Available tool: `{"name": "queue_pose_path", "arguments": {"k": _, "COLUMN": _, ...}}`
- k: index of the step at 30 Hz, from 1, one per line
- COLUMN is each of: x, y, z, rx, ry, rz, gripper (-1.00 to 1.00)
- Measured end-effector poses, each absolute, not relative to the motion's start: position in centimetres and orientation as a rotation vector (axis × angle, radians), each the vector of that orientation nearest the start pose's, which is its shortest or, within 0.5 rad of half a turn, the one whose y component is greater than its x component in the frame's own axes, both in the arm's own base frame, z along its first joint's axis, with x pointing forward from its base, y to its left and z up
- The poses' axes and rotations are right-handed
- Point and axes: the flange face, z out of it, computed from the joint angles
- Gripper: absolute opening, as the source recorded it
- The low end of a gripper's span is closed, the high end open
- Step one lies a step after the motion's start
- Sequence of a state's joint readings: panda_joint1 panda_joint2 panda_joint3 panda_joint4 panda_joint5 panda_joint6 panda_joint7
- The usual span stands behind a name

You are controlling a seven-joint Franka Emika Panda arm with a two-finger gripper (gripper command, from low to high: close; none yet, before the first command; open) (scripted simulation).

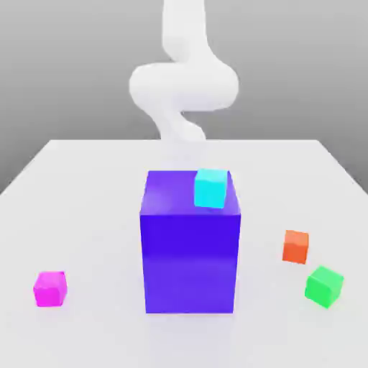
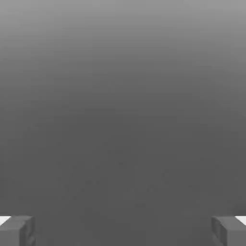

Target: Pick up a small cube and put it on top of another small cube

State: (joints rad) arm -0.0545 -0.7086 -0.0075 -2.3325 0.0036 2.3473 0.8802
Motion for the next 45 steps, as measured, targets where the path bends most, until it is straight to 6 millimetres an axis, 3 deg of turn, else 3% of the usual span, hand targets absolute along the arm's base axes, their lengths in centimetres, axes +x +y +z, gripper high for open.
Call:
{"name": "queue_pose_path", "arguments": {"k": 5, "x": 42.9, "y": -8.4, "z": 56.8, "rx": -2.276, "ry": 1.626, "rz": -0.728, "gripper": 0.0}}
{"name": "queue_pose_path", "arguments": {"k": 11, "x": 44.3, "y": -15.6, "z": 44.3, "rx": -2.041, "ry": 2.075, "rz": -0.492, "gripper": 0.0}}
{"name": "queue_pose_path", "arguments": {"k": 16, "x": 42.1, "y": -20.9, "z": 33.9, "rx": -1.775, "ry": 2.422, "rz": -0.296, "gripper": 0.0}}
{"name": "queue_pose_path", "arguments": {"k": 20, "x": 37.8, "y": -25.0, "z": 26.0, "rx": -1.489, "ry": 2.692, "rz": -0.142, "gripper": 0.0}}
{"name": "queue_pose_path", "arguments": {"k": 23, "x": 34.8, "y": -25.9, "z": 20.5, "rx": -1.307, "ry": 2.84, "rz": -0.032, "gripper": 0.0}}
{"name": "queue_pose_path", "arguments": {"k": 28, "x": 34.0, "y": -26.1, "z": 14.5, "rx": -1.255, "ry": 2.88, "rz": -0.002, "gripper": 0.0}}
{"name": "queue_pose_path", "arguments": {"k": 29, "x": 33.9, "y": -26.1, "z": 13.4, "rx": -1.254, "ry": 2.881, "rz": -0.001, "gripper": -1.0}}
{"name": "queue_pose_path", "arguments": {"k": 36, "x": 33.9, "y": -26.0, "z": 13.1, "rx": -1.253, "ry": 2.881, "rz": -0.003, "gripper": -1.0}}
{"name": "queue_pose_path", "arguments": {"k": 42, "x": 34.2, "y": -25.9, "z": 18.9, "rx": -1.267, "ry": 2.87, "rz": -0.01, "gripper": -1.0}}
{"name": "queue_pose_path", "arguments": {"k": 44, "x": 37.1, "y": -25.2, "z": 20.8, "rx": -1.378, "ry": 2.783, "rz": -0.073, "gripper": -1.0}}
{"name": "queue_pose_path", "arguments": {"k": 45, "x": 38.8, "y": -23.9, "z": 21.5, "rx": -1.428, "ry": 2.741, "rz": -0.092, "gripper": -1.0}}
